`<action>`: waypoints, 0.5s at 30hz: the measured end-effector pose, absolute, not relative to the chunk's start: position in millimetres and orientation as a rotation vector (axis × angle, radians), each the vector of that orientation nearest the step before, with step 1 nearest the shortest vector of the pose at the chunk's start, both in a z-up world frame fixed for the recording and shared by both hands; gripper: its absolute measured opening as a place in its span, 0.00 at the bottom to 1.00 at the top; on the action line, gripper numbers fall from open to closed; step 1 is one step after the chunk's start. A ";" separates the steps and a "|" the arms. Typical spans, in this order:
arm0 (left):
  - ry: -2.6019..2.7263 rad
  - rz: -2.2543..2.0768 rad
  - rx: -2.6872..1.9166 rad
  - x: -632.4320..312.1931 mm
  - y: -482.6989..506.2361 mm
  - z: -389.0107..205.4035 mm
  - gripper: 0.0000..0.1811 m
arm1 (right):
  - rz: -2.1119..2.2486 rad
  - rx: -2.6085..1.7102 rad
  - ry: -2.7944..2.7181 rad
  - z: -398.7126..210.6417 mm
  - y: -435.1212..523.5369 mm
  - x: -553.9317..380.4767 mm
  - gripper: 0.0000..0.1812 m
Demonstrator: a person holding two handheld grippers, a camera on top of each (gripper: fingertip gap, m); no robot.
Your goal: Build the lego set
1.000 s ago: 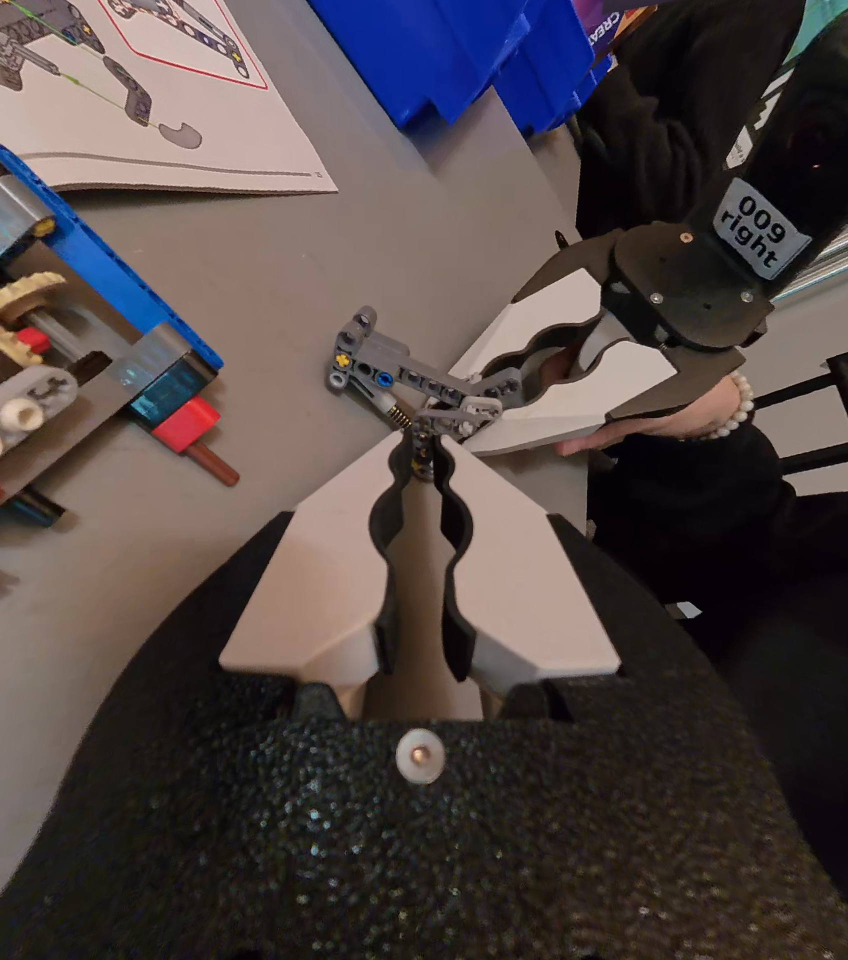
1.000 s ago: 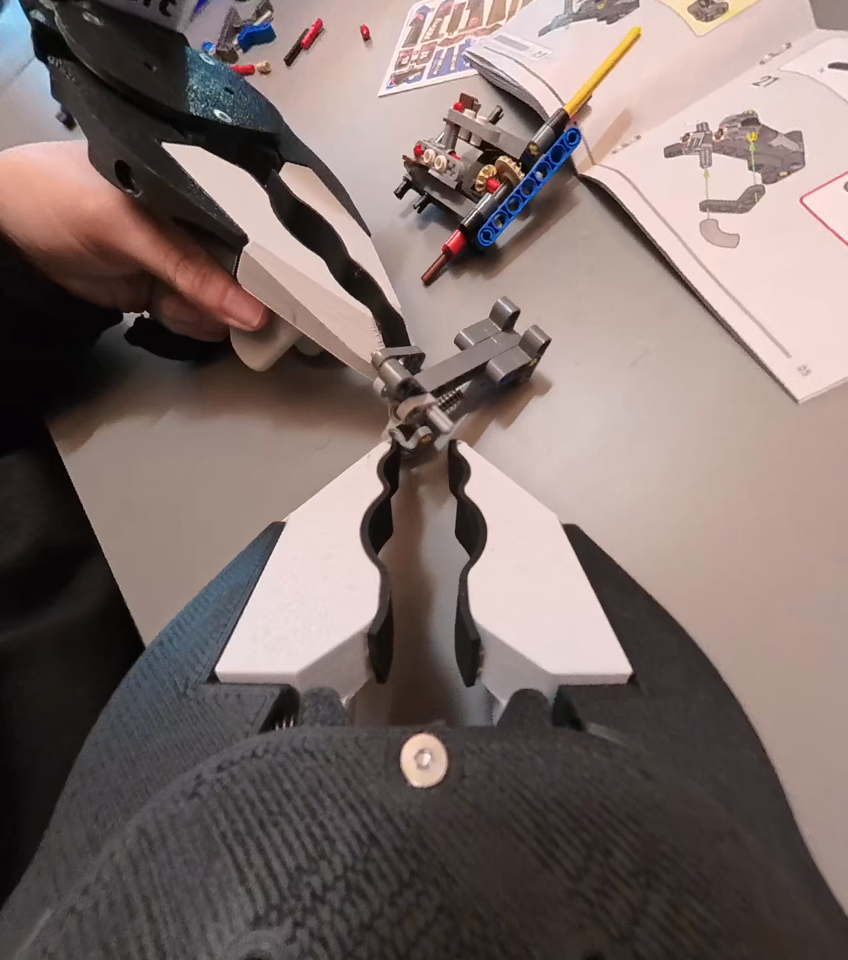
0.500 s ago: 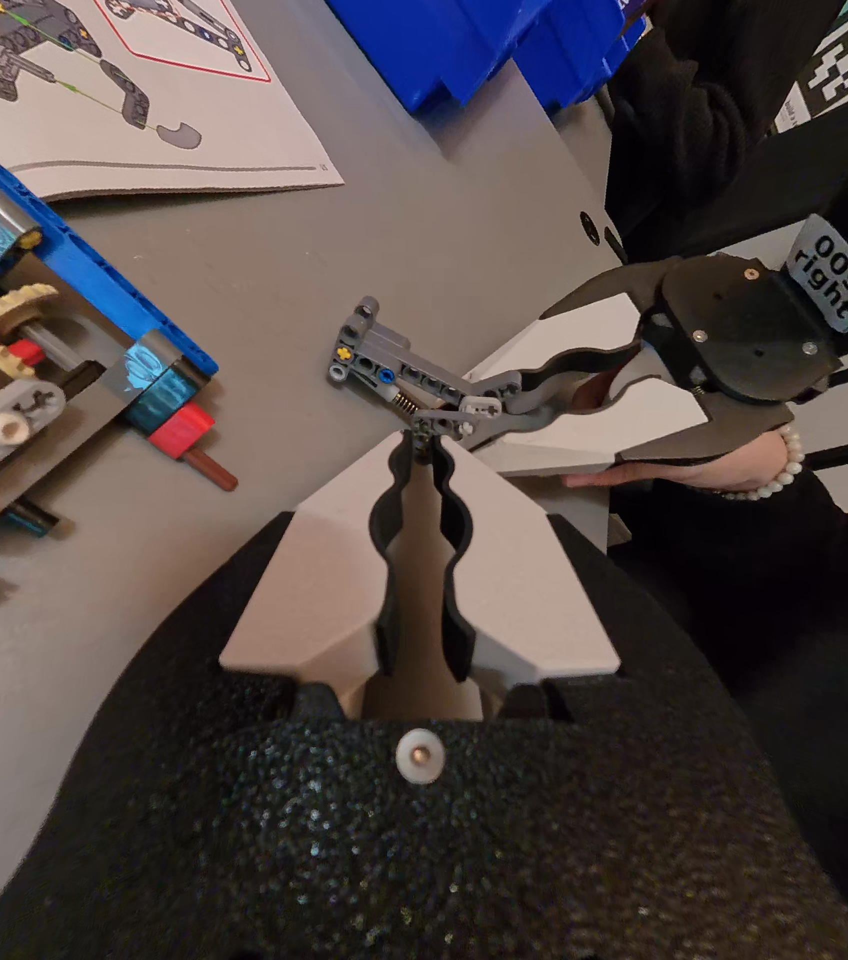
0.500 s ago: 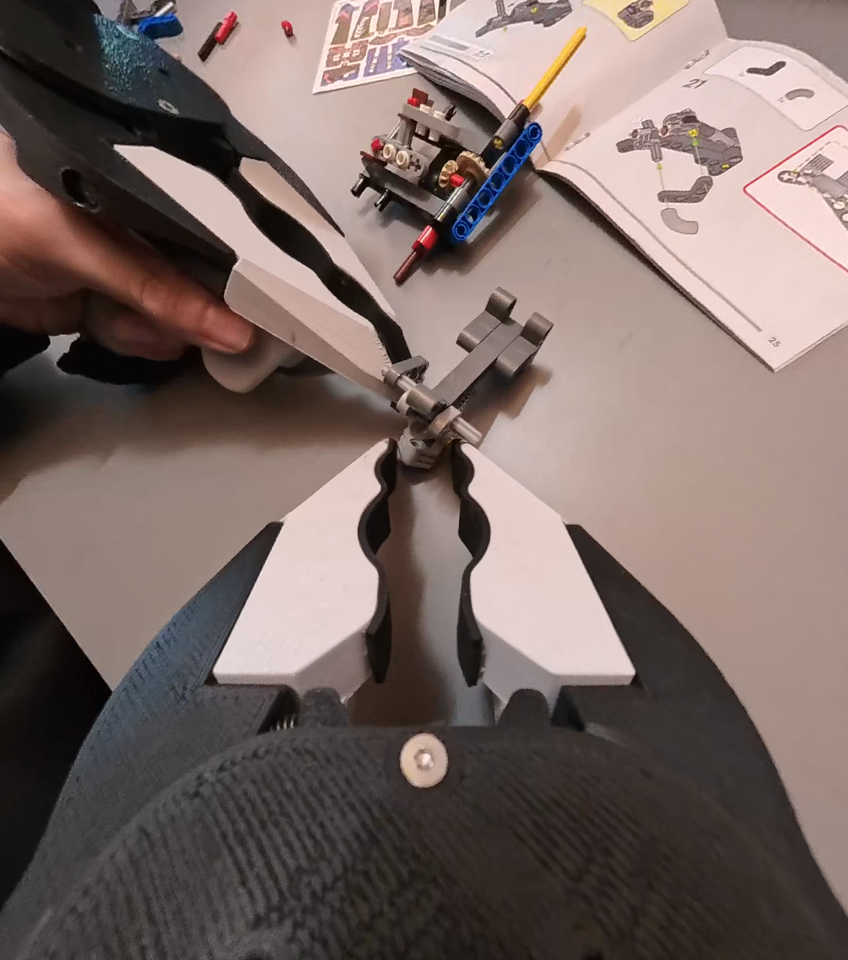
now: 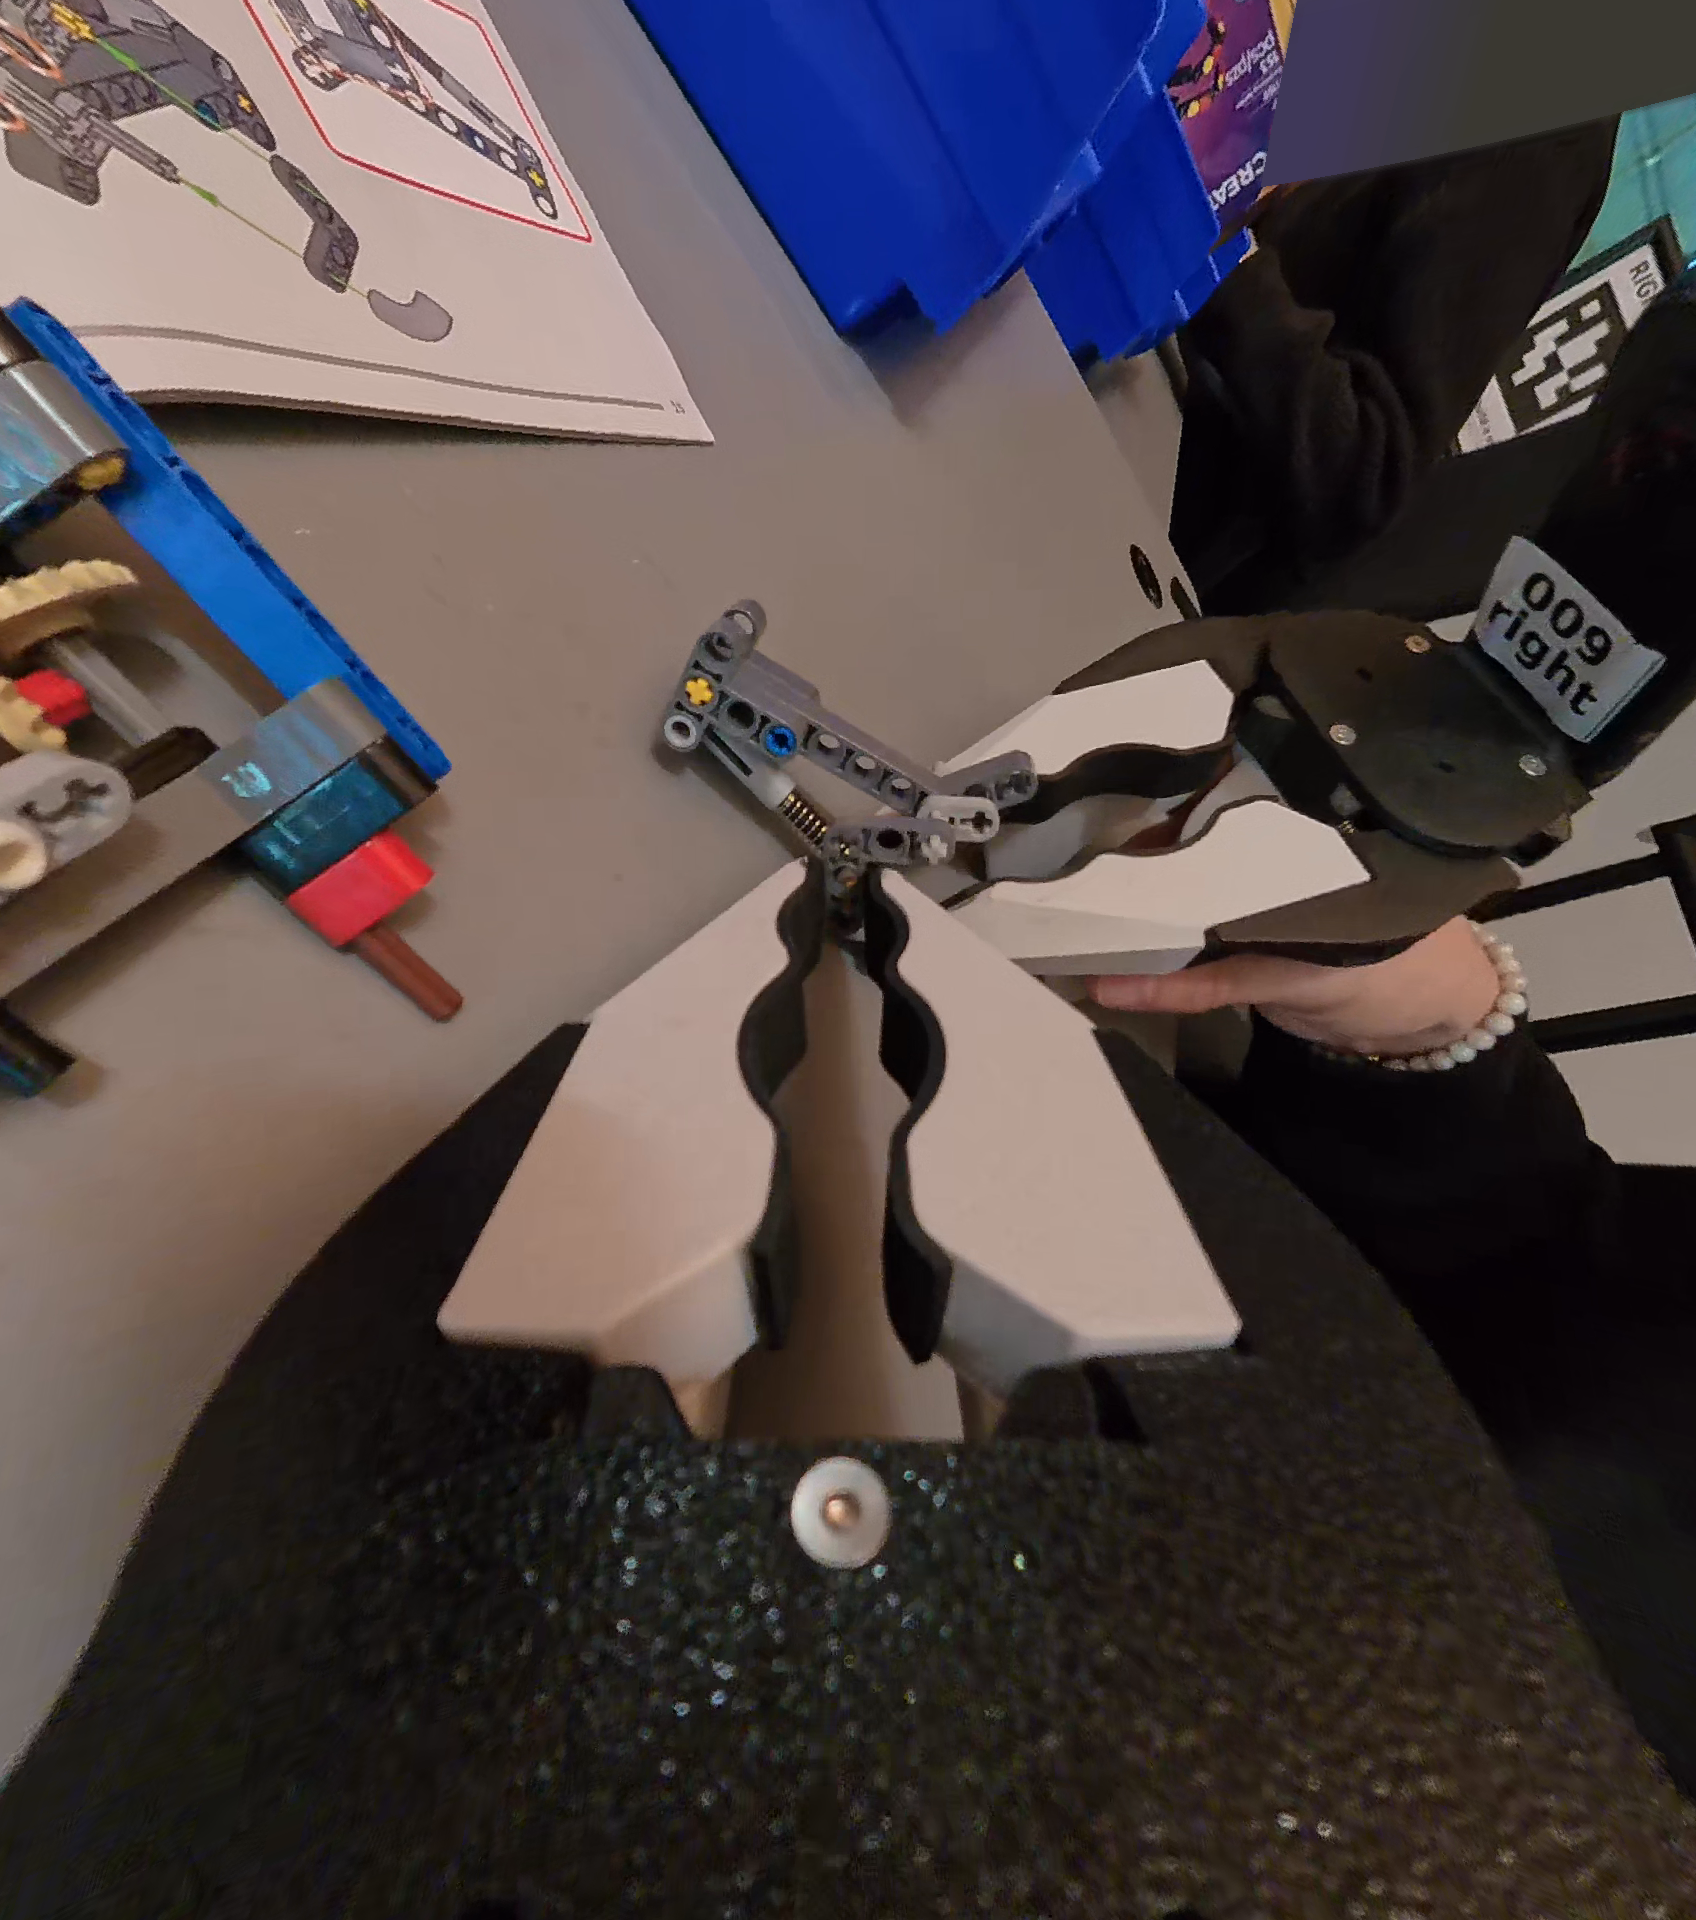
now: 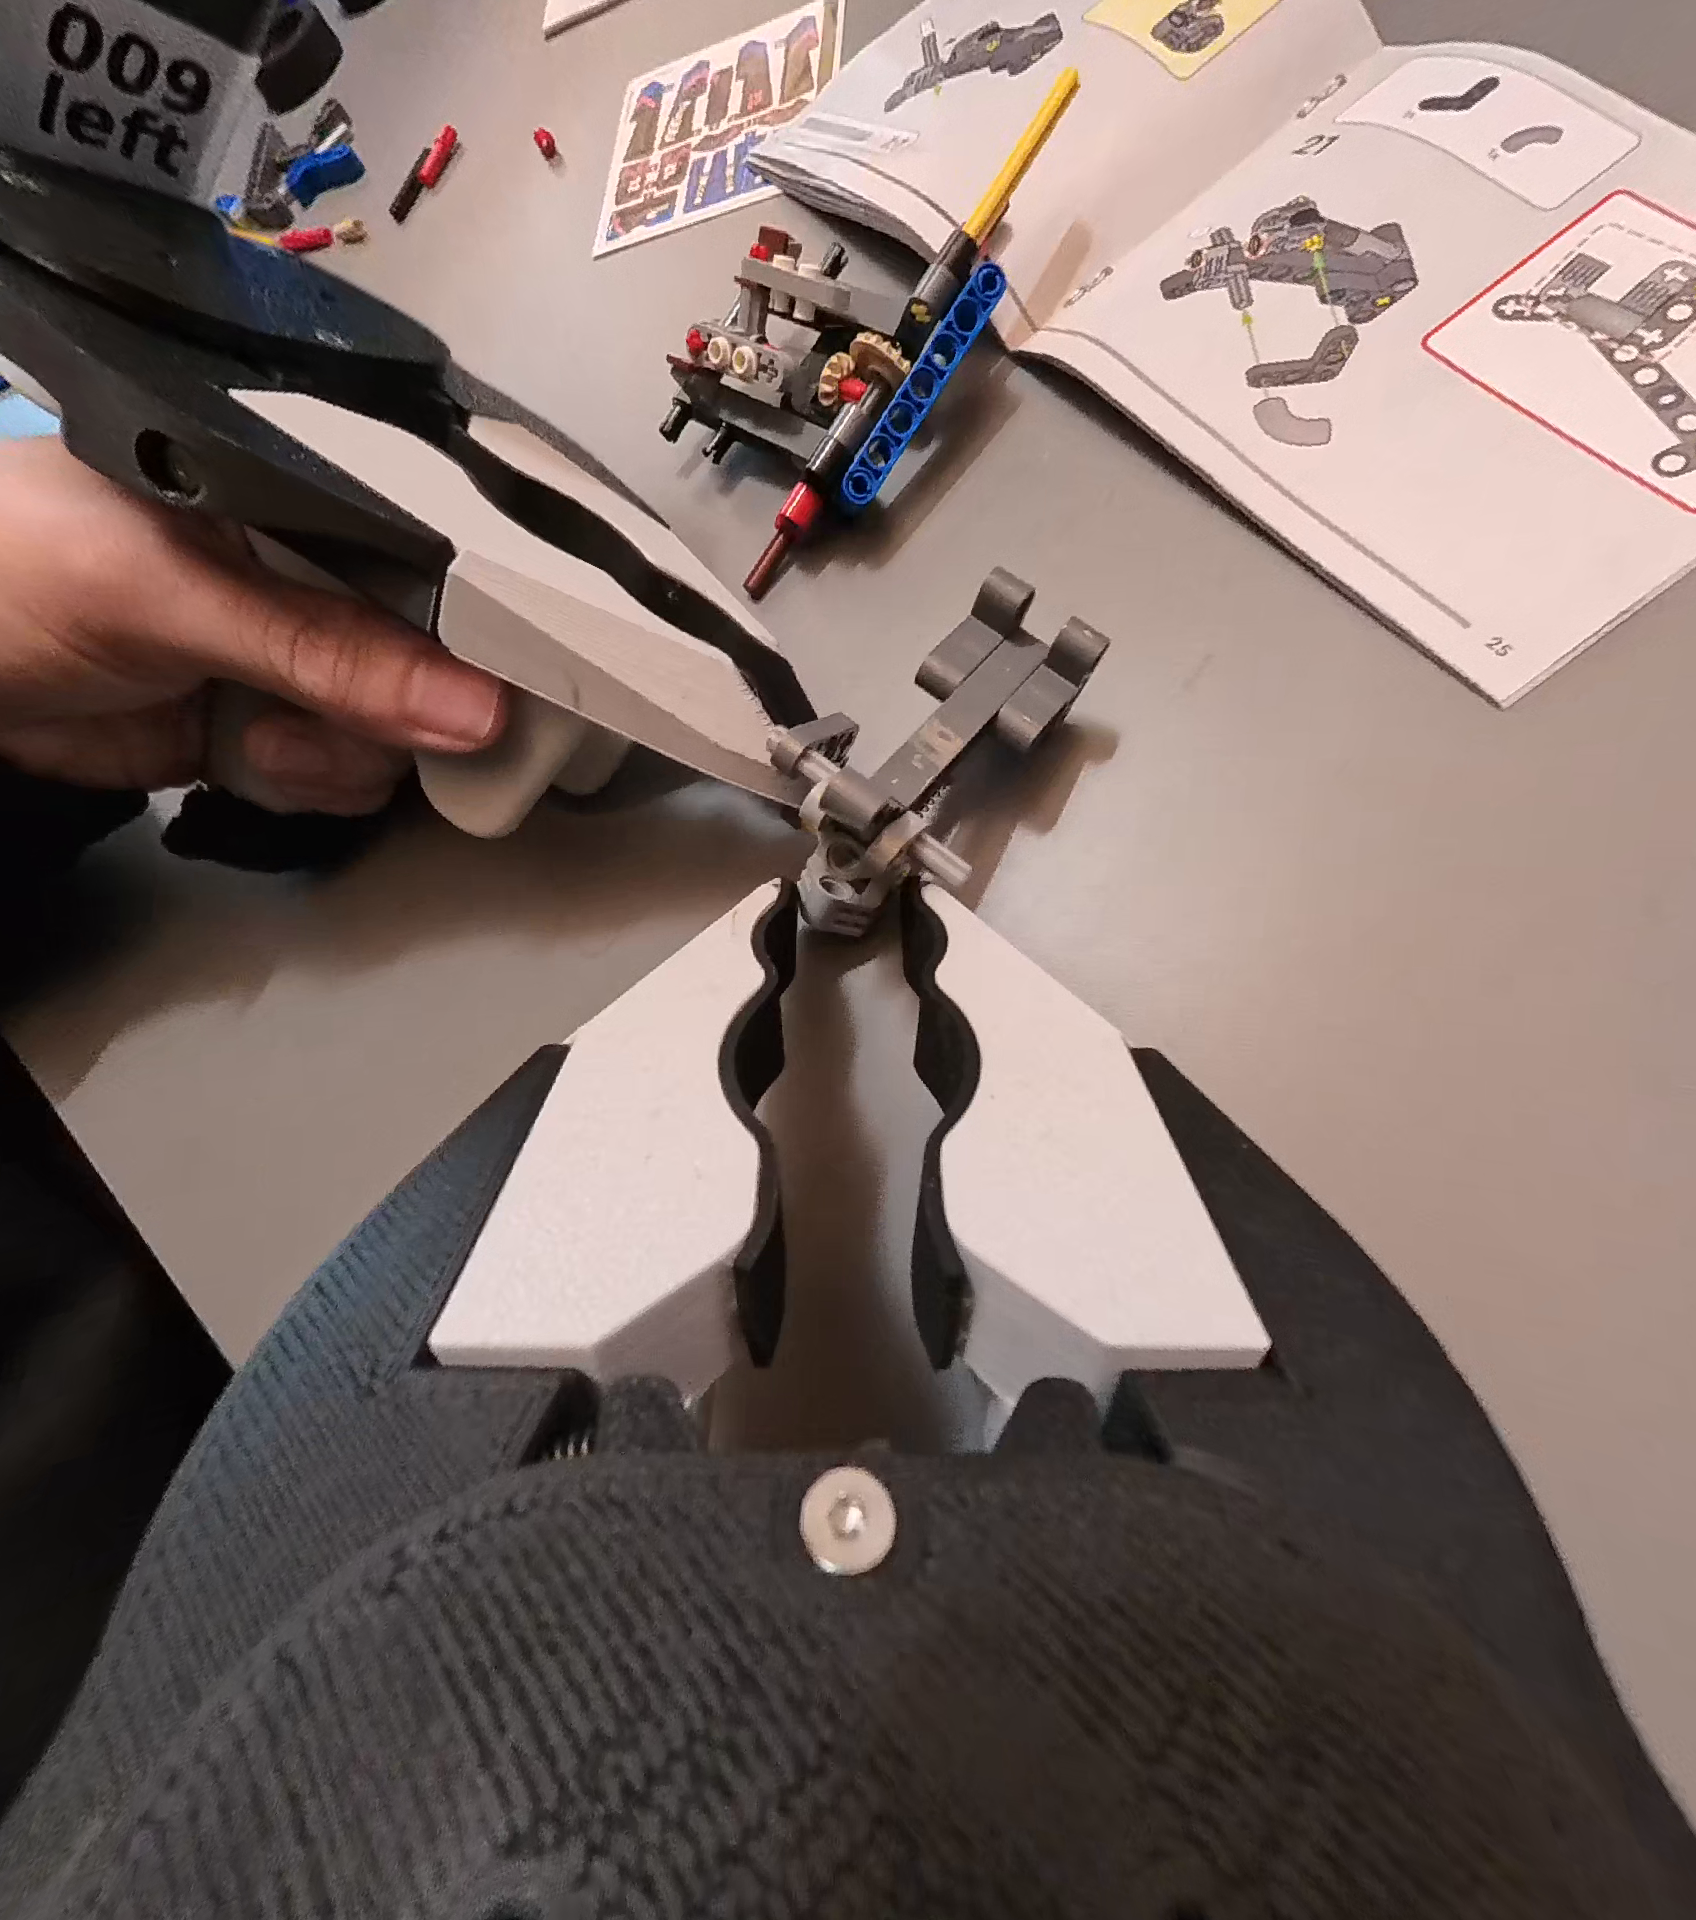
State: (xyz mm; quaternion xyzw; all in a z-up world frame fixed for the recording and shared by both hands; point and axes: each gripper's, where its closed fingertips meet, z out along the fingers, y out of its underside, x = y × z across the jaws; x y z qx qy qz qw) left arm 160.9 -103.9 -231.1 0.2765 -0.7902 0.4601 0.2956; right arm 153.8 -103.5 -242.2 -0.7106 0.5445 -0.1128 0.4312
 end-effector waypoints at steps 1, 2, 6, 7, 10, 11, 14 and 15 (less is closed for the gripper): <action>-2.088 1.225 0.745 161.2 -104.6 -230.8 0.02 | -0.275 -1.763 1.362 -242.1 -104.0 154.2 0.10; -2.070 1.226 0.757 161.7 -105.6 -230.5 0.02 | -0.267 -1.754 1.369 -242.0 -104.7 154.6 0.10; -2.013 1.235 0.803 164.7 -109.5 -229.3 0.02 | -0.243 -1.718 1.391 -241.6 -107.4 157.2 0.09; -2.003 1.240 0.814 165.7 -110.4 -229.1 0.02 | -0.240 -1.709 1.397 -241.4 -108.0 158.0 0.09; -1.966 1.258 0.857 169.8 -113.3 -228.1 0.02 | -0.254 -1.681 1.422 -240.4 -110.4 162.0 0.10; -1.958 1.263 0.869 171.0 -113.9 -228.0 0.03 | -0.265 -1.675 1.430 -240.1 -110.9 163.1 0.10; -1.918 1.293 0.918 176.7 -115.5 -226.2 0.02 | -0.270 -1.601 1.473 -237.3 -111.8 168.3 0.09; -1.902 1.302 0.934 178.5 -115.8 -225.5 0.02 | -0.259 -1.574 1.485 -236.8 -111.4 169.8 0.10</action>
